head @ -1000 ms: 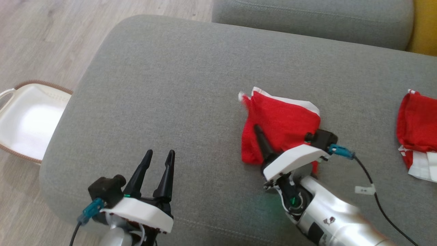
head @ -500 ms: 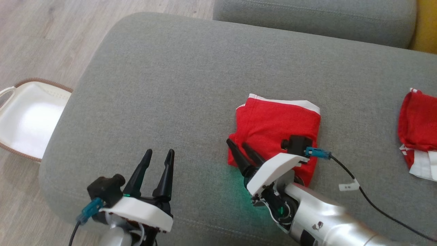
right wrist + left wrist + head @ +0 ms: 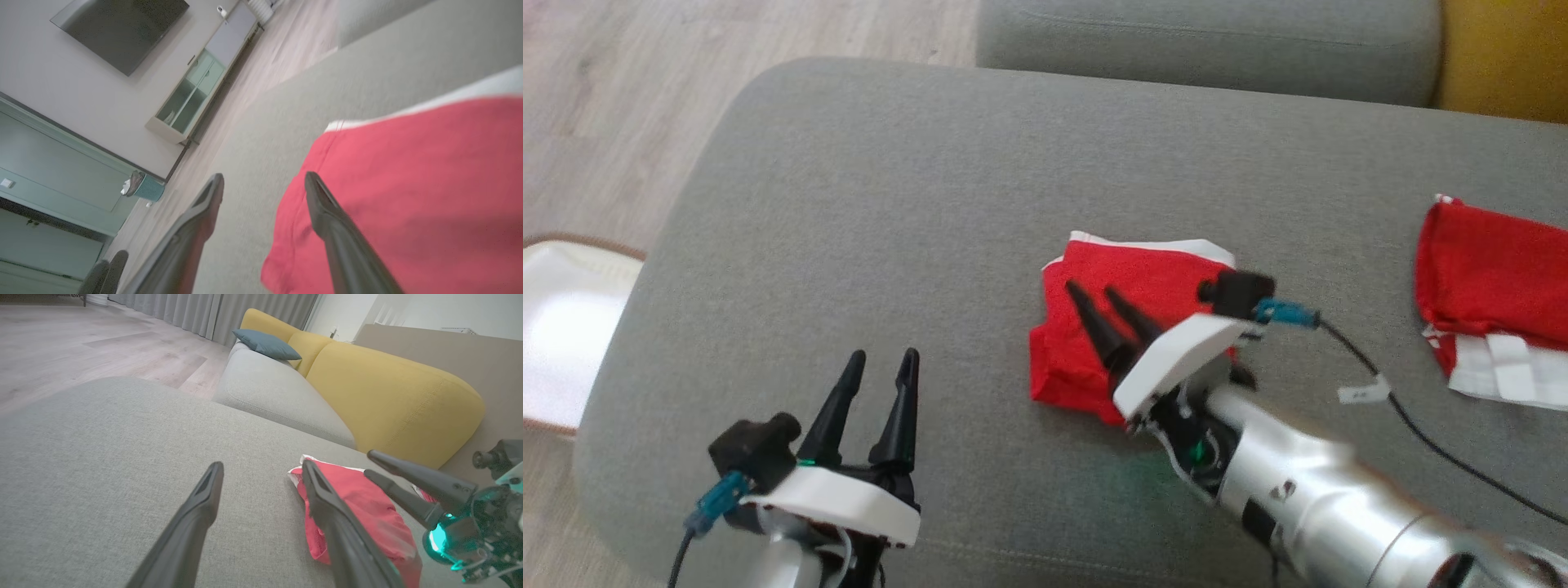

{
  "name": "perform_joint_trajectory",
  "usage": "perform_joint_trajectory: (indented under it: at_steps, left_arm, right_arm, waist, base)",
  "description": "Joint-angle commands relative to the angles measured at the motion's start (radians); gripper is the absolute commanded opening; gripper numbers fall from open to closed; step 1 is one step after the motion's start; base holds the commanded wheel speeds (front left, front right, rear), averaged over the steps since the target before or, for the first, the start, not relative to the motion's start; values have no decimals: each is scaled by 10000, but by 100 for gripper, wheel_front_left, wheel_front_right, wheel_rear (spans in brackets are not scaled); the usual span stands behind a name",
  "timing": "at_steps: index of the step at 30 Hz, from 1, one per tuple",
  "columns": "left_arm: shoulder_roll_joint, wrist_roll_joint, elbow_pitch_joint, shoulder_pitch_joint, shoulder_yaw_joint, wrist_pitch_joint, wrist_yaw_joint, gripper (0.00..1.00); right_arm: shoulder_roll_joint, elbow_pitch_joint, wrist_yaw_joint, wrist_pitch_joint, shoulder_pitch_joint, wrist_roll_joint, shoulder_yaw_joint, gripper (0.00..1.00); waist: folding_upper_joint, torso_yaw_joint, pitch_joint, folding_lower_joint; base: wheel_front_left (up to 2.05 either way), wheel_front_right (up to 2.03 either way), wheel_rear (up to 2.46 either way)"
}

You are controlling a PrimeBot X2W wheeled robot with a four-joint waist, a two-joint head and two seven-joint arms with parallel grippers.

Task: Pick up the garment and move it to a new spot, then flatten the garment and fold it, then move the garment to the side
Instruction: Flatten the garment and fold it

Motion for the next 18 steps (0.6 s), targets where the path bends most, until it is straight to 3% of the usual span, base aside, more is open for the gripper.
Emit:
perform_joint_trajectory:
  at_steps: [1,7,10,14,18]
  left_arm:
    - [9,85,-432,-329,404,-90,-61,100]
    - [9,-46,-967,-383,836,-90,-61,100]
    - [9,-41,-1310,-459,990,-90,-61,100]
    - [9,-14,-1630,-538,1124,-90,-61,100]
    - [9,-41,-1793,-564,1271,-90,-61,100]
  right_arm:
    - [164,-4,-4,-132,-444,-399,-404,100]
    - [-107,786,-4,-137,-726,-3278,-2611,100]
    - [-443,655,-4,-137,-506,-5275,-4001,100]
    - [-692,-262,-4,-138,465,-8112,-6284,100]
    - [-438,-1836,-4,-138,2027,-11008,-8504,100]
  waist:
    - [0,-235,-86,0]
    - [0,-841,-126,0]
    - [0,-1131,-88,0]
    - [0,-1474,-43,0]
    - [0,-1780,-3,0]
  base:
    - [0,0,0]
    - [0,0,0]
    - [0,0,0]
    - [0,0,0]
    - [0,0,0]
